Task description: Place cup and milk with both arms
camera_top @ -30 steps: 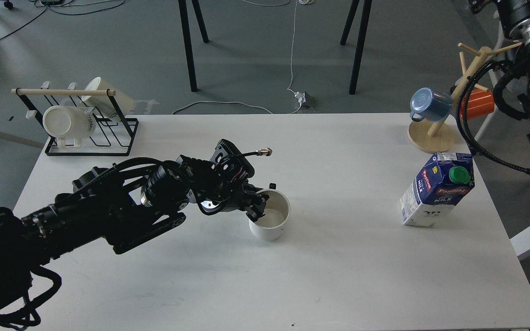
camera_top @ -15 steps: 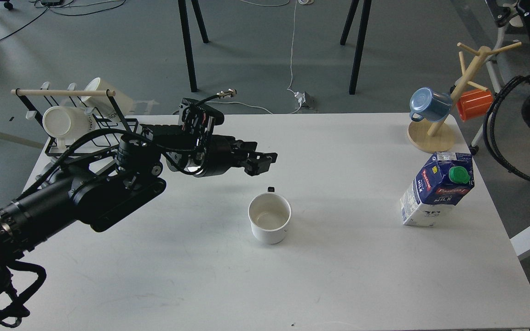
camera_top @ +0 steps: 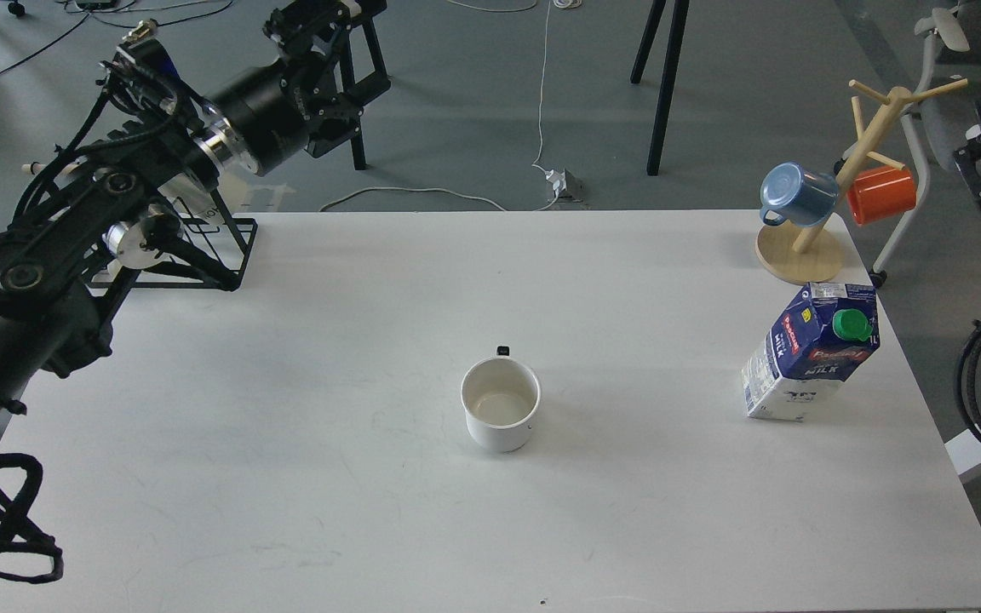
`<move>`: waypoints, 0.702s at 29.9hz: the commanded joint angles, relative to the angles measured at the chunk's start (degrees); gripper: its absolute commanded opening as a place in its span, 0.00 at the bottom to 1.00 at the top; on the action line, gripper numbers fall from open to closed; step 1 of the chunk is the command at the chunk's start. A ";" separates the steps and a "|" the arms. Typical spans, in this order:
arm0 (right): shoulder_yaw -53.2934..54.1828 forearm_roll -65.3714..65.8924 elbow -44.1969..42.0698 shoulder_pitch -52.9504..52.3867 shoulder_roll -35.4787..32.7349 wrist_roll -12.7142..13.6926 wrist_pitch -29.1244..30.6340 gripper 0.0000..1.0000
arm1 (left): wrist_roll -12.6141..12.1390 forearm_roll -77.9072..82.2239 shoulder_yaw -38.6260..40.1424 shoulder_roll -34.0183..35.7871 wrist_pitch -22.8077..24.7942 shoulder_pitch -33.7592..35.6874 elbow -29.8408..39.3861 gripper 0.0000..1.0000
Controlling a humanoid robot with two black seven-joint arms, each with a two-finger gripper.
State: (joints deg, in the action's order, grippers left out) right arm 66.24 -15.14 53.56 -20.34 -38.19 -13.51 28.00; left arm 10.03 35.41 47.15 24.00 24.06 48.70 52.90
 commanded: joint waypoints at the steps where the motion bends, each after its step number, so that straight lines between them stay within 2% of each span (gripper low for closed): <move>1: 3.00 -0.50 5.49 10.20 -1.54 -0.46 0.00 1.00 | -0.36 -10.95 0.40 0.87 0.11 -0.09 -5.86 0.99; 6: 8.89 -3.31 10.16 23.57 -1.10 -0.46 0.00 1.00 | -0.36 -20.19 0.66 1.05 0.20 -0.09 -11.67 0.99; 12: 8.38 -7.53 10.78 34.56 1.44 -0.29 0.00 0.99 | -0.54 -27.06 0.66 2.02 0.11 0.00 -12.47 0.99; 17: 5.92 -6.92 11.66 36.69 10.40 0.24 0.00 1.00 | -0.63 -27.15 0.58 2.37 -0.24 0.00 -12.47 1.00; 21: 3.37 -6.74 11.13 36.60 12.61 0.33 0.00 1.00 | -0.71 -27.15 0.49 3.60 -0.41 -0.01 -12.47 1.00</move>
State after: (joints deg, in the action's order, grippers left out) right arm 71.28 -21.99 64.96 16.35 -27.09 -13.25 28.00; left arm 9.36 8.27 47.68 26.82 23.73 48.70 40.42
